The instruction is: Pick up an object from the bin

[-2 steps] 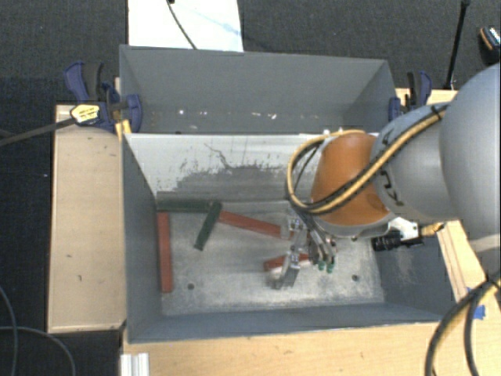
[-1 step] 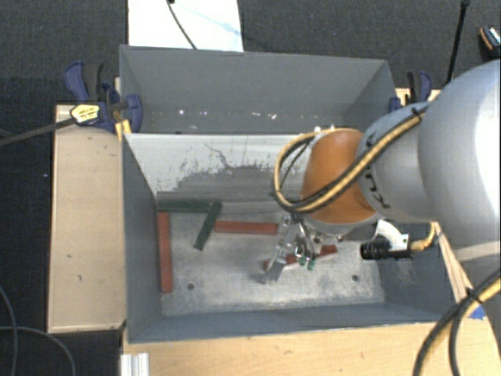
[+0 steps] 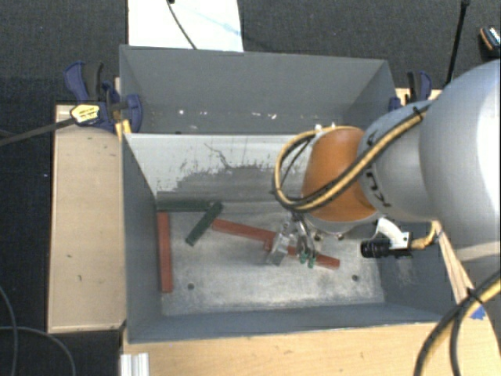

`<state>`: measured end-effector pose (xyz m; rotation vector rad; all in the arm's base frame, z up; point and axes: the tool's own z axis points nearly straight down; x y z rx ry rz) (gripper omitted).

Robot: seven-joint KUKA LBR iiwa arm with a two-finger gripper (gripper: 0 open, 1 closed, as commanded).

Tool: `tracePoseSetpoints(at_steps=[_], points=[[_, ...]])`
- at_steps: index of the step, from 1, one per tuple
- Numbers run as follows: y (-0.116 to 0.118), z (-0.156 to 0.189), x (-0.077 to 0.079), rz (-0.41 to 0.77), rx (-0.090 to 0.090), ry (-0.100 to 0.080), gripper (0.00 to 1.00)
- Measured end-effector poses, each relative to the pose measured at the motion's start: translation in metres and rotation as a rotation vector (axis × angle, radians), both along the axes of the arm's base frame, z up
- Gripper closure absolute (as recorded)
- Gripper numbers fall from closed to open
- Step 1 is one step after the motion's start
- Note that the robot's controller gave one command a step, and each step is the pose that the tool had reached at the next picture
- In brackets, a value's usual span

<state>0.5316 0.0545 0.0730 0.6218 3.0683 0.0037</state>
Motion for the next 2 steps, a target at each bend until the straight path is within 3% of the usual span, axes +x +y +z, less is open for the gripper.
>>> tracePoseSetpoints(at_steps=[1,2], points=[[-0.013,0.029,0.001,-0.164,0.001,0.006,1.00],[-0.033,0.028,0.013,-0.190,0.000,0.005,1.00]])
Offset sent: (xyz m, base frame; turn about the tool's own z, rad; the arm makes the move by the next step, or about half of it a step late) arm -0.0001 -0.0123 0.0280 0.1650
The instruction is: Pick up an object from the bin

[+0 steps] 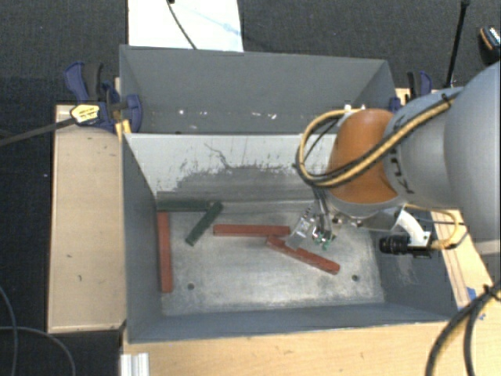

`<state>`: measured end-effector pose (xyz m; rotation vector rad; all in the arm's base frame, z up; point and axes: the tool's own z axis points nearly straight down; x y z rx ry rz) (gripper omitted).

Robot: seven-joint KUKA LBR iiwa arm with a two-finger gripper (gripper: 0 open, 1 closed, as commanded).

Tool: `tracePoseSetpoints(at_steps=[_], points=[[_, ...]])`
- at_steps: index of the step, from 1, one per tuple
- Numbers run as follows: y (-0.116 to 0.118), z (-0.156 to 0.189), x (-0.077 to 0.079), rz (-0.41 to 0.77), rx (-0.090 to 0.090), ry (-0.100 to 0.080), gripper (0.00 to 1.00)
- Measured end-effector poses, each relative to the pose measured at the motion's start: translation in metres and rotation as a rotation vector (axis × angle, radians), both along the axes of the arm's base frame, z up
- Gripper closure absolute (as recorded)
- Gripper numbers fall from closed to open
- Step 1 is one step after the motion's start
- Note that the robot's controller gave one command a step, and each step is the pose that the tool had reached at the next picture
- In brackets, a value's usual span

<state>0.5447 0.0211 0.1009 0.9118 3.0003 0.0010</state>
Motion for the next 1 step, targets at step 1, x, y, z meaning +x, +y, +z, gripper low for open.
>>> tracePoseSetpoints(at_steps=[1], points=[[0.0010,0.0000,-0.0005,0.003,0.000,0.001,0.00]])
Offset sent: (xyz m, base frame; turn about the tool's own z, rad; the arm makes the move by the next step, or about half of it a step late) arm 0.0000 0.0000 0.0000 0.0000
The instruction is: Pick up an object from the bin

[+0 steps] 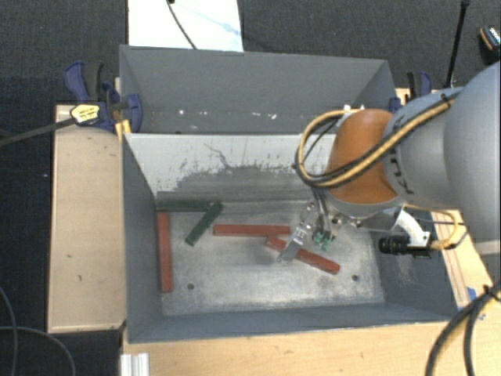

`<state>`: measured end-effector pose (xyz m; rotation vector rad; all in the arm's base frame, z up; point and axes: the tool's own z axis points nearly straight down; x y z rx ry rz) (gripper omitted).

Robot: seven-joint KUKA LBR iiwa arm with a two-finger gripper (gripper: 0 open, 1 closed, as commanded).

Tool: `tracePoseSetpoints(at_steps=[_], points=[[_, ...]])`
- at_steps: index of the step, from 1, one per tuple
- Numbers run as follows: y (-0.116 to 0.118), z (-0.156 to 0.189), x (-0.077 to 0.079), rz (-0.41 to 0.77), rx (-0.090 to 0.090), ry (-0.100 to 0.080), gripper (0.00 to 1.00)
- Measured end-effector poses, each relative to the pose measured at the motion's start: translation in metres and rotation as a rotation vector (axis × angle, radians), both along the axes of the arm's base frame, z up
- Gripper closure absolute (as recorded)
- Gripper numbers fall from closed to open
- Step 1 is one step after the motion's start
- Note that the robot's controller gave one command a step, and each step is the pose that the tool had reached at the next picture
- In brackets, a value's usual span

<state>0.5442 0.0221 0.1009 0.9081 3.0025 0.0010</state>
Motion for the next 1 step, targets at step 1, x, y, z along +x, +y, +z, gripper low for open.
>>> tracePoseSetpoints(at_steps=[1], points=[[-0.0440,-0.0309,0.0147,0.262,-0.001,0.004,0.00]])
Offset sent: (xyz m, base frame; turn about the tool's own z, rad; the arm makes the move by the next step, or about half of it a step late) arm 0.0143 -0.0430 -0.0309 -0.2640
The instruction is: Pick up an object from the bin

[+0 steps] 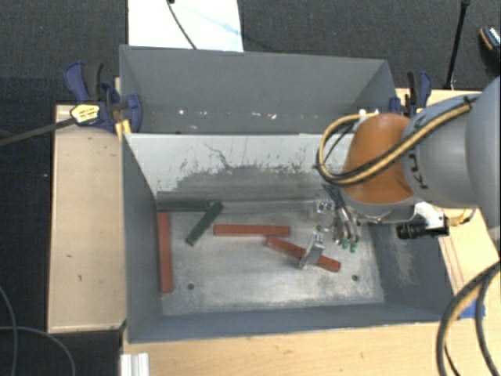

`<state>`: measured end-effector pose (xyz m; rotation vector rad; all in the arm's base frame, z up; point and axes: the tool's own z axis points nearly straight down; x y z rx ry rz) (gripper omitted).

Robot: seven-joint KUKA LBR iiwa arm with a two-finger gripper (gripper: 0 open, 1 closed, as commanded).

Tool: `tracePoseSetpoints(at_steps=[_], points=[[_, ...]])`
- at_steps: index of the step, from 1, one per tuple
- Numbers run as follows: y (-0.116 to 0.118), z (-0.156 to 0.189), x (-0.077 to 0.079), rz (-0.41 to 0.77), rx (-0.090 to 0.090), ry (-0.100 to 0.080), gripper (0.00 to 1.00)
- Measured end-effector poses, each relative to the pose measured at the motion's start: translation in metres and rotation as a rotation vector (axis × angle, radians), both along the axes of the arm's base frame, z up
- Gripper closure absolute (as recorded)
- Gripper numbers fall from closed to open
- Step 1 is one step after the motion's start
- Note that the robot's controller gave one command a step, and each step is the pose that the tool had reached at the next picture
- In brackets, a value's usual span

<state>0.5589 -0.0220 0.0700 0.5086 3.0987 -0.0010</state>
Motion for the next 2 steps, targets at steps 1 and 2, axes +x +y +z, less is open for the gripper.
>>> tracePoseSetpoints(at_steps=[1,2], points=[[0.001,0.001,0.000,0.000,0.001,-0.001,1.00],[-0.008,0.170,0.003,0.020,0.000,-0.010,1.00]])
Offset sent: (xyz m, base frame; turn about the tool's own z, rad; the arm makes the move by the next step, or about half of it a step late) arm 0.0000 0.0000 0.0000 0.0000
